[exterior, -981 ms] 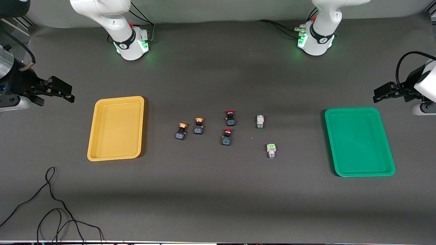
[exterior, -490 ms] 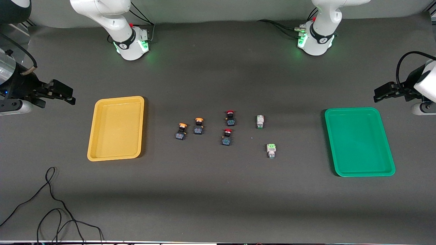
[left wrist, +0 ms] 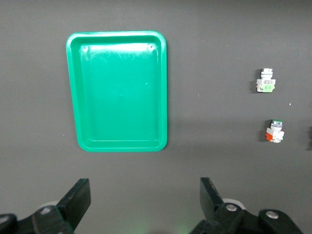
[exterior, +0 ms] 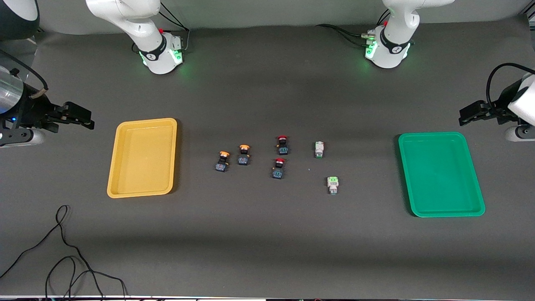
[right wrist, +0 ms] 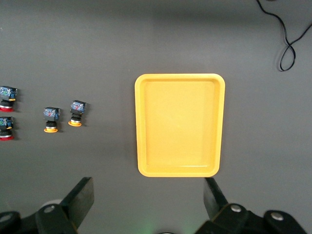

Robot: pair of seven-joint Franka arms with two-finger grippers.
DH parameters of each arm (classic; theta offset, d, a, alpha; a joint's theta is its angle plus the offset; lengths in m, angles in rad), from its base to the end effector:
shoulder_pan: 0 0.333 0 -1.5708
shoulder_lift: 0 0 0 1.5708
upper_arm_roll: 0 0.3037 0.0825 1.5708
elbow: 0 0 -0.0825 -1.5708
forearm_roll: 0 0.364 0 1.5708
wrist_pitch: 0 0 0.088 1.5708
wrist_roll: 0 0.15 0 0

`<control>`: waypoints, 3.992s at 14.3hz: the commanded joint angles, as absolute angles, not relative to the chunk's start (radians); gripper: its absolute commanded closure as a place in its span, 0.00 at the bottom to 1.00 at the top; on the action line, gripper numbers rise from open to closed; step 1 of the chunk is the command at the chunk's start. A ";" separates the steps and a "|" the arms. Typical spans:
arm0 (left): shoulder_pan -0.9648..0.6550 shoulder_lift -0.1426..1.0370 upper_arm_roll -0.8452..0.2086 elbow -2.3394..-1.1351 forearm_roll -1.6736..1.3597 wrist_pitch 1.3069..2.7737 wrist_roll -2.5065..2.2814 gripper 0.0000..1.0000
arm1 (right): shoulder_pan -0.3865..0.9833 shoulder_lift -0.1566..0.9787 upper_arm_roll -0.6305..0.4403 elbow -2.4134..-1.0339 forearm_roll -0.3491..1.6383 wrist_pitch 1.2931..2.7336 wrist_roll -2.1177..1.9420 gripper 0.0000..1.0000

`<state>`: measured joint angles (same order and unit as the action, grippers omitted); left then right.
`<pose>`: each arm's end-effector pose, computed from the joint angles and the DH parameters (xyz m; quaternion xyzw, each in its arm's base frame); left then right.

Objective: Place green and yellow buttons in trays

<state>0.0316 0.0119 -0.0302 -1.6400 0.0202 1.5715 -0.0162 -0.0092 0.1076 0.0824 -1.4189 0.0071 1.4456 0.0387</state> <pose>0.5313 0.0038 0.5319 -0.9991 -0.0084 0.0401 0.0102 0.5487 0.0390 0.5682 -0.9990 -0.0175 0.0406 0.0057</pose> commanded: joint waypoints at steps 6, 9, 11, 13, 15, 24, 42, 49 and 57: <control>0.035 -0.006 -0.032 -1.646 0.032 1.559 -0.002 0.00 | 0.047 0.118 0.094 -1.391 0.012 1.397 0.077 0.00; 0.035 -0.006 -0.034 -1.646 0.032 1.559 -0.002 0.00 | 0.064 0.121 0.097 -1.391 0.141 1.431 0.265 0.00; 0.035 -0.006 -0.032 -1.646 0.032 1.559 -0.002 0.00 | 0.116 0.141 0.095 -1.396 0.146 1.448 0.291 0.01; 0.035 -0.006 -0.034 -1.646 0.032 1.560 -0.002 0.00 | 0.172 0.164 0.095 -1.399 0.140 1.477 0.375 0.03; 0.035 -0.006 -0.032 -1.649 0.032 1.560 -0.002 0.00 | 0.211 0.198 0.095 -1.402 0.138 1.503 0.429 0.06; 0.020 -0.018 -0.043 -1.683 0.017 1.600 -0.009 0.00 | 0.308 0.209 0.095 -1.782 0.137 1.909 0.494 0.09; -0.498 -0.025 -0.061 -1.968 -0.061 2.002 -0.597 0.00 | 0.417 0.568 0.087 -1.936 0.133 2.462 0.598 0.10; -0.549 0.008 -0.063 -2.212 -0.051 2.317 -0.598 0.00 | 0.414 0.549 0.084 -1.936 0.133 2.459 0.598 1.00; -0.564 0.227 -0.061 -2.232 -0.041 2.578 -0.601 0.00 | 0.406 0.234 -0.004 -1.896 0.132 1.989 0.496 1.00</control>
<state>-0.5409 0.1781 -0.0773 -2.2305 -0.0530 2.5149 -0.5790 0.4080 0.3319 0.0366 -1.8788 0.1314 2.0887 0.5662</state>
